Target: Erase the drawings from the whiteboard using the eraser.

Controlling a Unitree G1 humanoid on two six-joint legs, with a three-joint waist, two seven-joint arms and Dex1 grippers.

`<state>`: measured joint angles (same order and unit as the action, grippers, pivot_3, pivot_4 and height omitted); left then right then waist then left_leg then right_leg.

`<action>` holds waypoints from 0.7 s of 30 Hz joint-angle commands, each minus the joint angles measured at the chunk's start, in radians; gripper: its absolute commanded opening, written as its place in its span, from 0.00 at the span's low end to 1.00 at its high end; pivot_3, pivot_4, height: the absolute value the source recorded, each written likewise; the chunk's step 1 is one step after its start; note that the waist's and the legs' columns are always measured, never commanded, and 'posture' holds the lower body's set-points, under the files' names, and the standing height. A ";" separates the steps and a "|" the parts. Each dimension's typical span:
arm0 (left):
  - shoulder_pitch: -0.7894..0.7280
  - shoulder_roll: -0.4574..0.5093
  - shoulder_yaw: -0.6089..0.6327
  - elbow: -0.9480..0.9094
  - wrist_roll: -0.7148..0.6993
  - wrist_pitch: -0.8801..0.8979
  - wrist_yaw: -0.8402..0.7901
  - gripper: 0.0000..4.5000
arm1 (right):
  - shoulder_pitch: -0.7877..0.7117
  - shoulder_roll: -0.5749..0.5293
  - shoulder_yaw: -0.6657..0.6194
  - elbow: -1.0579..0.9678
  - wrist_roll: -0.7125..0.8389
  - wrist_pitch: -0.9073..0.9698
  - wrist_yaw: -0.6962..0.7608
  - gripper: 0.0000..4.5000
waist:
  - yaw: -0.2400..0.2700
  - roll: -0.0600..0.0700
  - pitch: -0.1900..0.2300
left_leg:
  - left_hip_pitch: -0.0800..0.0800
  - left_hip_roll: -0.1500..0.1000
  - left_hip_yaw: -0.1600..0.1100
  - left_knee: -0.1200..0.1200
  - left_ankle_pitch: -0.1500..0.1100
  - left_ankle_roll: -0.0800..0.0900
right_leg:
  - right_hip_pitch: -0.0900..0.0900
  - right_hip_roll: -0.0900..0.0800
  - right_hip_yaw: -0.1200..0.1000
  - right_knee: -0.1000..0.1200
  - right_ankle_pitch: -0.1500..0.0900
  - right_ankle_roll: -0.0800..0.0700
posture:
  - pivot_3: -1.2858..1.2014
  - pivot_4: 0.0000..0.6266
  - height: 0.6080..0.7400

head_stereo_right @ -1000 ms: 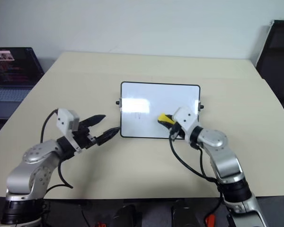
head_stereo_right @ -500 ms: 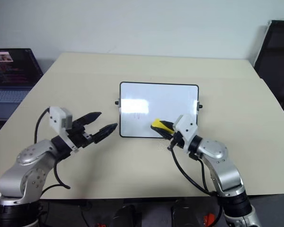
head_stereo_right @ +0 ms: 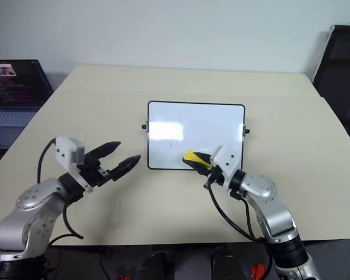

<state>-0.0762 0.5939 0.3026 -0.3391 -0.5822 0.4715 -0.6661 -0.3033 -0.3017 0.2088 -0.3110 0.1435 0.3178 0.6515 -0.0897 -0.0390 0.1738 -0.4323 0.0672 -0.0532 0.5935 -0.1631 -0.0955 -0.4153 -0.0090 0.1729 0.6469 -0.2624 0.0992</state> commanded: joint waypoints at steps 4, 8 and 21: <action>0.014 0.018 0.029 0.031 0.024 -0.057 -0.019 1.00 | -0.161 0.034 0.059 0.112 -0.119 -0.060 -0.072 0.15 | 0.001 0.000 0.000 | 0.000 0.000 0.000 0.000 0.000 0.000 | 0.000 0.000 0.000 0.000 0.000 0.000 | 0.52 0.24 1.00; 0.005 0.024 0.026 0.075 0.035 -0.086 -0.045 1.00 | -0.335 0.058 0.103 0.278 -0.235 -0.090 -0.133 0.15 | 0.001 0.000 0.000 | 0.000 0.000 0.000 0.000 0.000 0.000 | 0.000 0.000 0.000 0.000 0.000 0.000 | 0.52 0.24 1.00; 0.006 0.016 0.001 0.098 0.054 -0.131 -0.097 1.00 | -0.529 0.108 0.190 0.605 -0.354 -0.081 -0.103 0.15 | 0.001 0.000 0.000 | -0.001 0.000 0.000 -0.001 0.000 0.000 | -0.001 0.000 -0.001 0.001 0.003 -0.003 | 0.52 0.24 1.00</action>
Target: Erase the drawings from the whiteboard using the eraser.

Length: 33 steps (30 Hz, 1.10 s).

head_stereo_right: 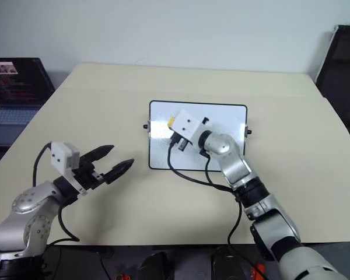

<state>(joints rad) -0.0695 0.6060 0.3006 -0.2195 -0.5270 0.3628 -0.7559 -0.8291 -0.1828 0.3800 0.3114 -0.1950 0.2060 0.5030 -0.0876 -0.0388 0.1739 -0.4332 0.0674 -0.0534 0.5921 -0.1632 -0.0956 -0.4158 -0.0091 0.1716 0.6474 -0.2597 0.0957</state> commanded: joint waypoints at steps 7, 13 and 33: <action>-0.008 0.001 -0.005 -0.020 0.002 -0.024 -0.007 1.00 | 0.021 -0.037 0.064 -0.075 -0.056 0.038 0.113 0.15 | -0.002 0.000 0.000 | 0.001 0.000 0.000 0.001 0.000 0.000 | 0.001 0.000 0.000 0.001 -0.001 0.002 | 0.52 0.24 1.00; -0.020 0.002 -0.014 -0.026 0.000 -0.015 0.000 1.00 | -0.070 0.012 0.022 0.039 -0.114 -0.013 -0.066 0.15 | -0.003 0.000 0.000 | 0.001 0.000 0.000 0.002 0.001 0.001 | 0.000 0.000 0.000 0.002 0.000 0.002 | 0.52 0.24 1.00; -0.040 0.012 -0.027 -0.032 -0.002 -0.006 -0.002 1.00 | -0.096 0.024 0.081 0.074 -0.158 -0.080 -0.018 0.15 | -0.004 0.000 0.000 | 0.001 0.000 0.000 0.002 0.002 0.001 | 0.000 0.000 0.000 0.002 0.001 0.002 | 0.52 0.24 1.00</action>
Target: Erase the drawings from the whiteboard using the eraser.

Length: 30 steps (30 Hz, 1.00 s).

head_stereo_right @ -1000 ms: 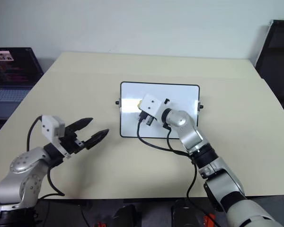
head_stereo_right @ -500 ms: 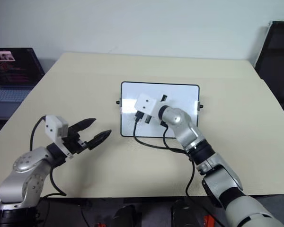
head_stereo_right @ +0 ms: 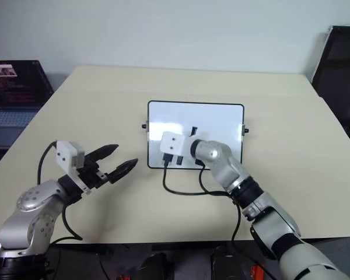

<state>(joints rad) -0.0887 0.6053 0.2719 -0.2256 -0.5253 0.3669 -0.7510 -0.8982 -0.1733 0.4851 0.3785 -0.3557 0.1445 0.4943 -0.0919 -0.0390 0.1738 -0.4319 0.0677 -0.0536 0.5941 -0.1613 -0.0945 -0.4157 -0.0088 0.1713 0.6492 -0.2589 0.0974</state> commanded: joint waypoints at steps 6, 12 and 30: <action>-0.045 0.027 0.002 0.006 0.004 -0.022 -0.037 1.00 | 0.025 -0.015 0.038 -0.032 0.015 0.052 0.192 0.15 | 0.000 0.000 0.000 | 0.000 0.000 0.000 -0.002 0.000 0.000 | 0.000 0.000 0.000 -0.001 0.000 0.000 | 0.52 0.24 1.00; -0.056 0.026 -0.004 0.022 0.011 -0.032 -0.052 1.00 | 0.038 -0.037 0.057 -0.056 -0.029 0.030 0.194 0.15 | 0.000 0.000 0.000 | 0.000 0.000 0.000 -0.001 0.000 0.000 | 0.000 0.000 -0.001 0.000 -0.002 0.001 | 0.52 0.24 1.00; -0.055 0.011 -0.026 0.032 0.020 -0.047 -0.070 1.00 | 0.052 -0.051 0.002 -0.061 0.027 0.099 0.238 0.15 | 0.002 0.000 0.000 | 0.000 0.000 0.000 -0.001 0.001 0.001 | 0.002 0.000 -0.001 -0.001 0.000 0.001 | 0.52 0.24 1.00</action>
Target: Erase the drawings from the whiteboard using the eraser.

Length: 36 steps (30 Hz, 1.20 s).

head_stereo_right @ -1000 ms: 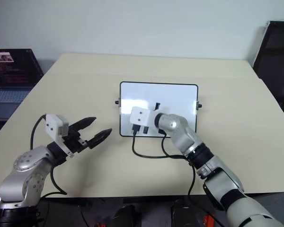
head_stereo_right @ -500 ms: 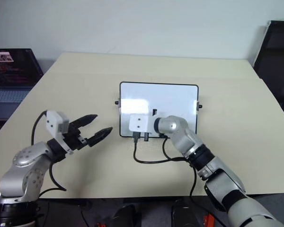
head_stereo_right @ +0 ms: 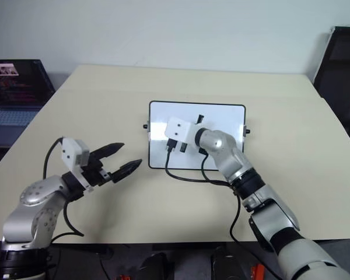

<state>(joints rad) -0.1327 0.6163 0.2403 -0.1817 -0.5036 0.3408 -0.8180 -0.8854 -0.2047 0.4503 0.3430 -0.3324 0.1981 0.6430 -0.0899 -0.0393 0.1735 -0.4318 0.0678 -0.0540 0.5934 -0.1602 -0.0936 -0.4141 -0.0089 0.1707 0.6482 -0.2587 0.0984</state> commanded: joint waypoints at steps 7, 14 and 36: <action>-0.013 -0.003 -0.002 -0.007 0.000 -0.024 -0.006 1.00 | -0.043 0.023 -0.043 0.049 -0.055 -0.040 -0.194 0.15 | -0.004 0.000 0.000 | 0.000 0.000 0.000 0.000 0.000 0.000 | -0.001 0.000 0.000 0.001 0.001 -0.001 | 0.52 0.24 1.00; -0.014 -0.004 -0.006 -0.006 -0.001 -0.024 -0.007 1.00 | -0.025 0.013 -0.003 0.040 -0.028 -0.022 -0.088 0.15 | -0.004 0.000 0.000 | 0.000 0.000 0.000 -0.001 0.000 0.000 | -0.001 0.000 0.000 0.000 0.001 0.000 | 0.52 0.24 1.00; -0.023 -0.011 -0.026 -0.023 -0.002 -0.014 -0.002 1.00 | -0.006 -0.016 -0.078 0.054 -0.031 -0.007 -0.173 0.15 | -0.006 0.000 0.000 | 0.000 0.000 0.000 0.000 0.001 0.001 | -0.001 0.000 0.001 0.000 0.002 -0.001 | 0.52 0.24 1.00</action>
<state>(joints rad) -0.1421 0.6033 0.2100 -0.1743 -0.5028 0.3384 -0.8181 -0.9121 -0.2081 0.3747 0.3935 -0.3643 0.1650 0.4537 -0.0964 -0.0397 0.1737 -0.4317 0.0676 -0.0542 0.5928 -0.1592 -0.0923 -0.4150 -0.0088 0.1713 0.6485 -0.2575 0.0977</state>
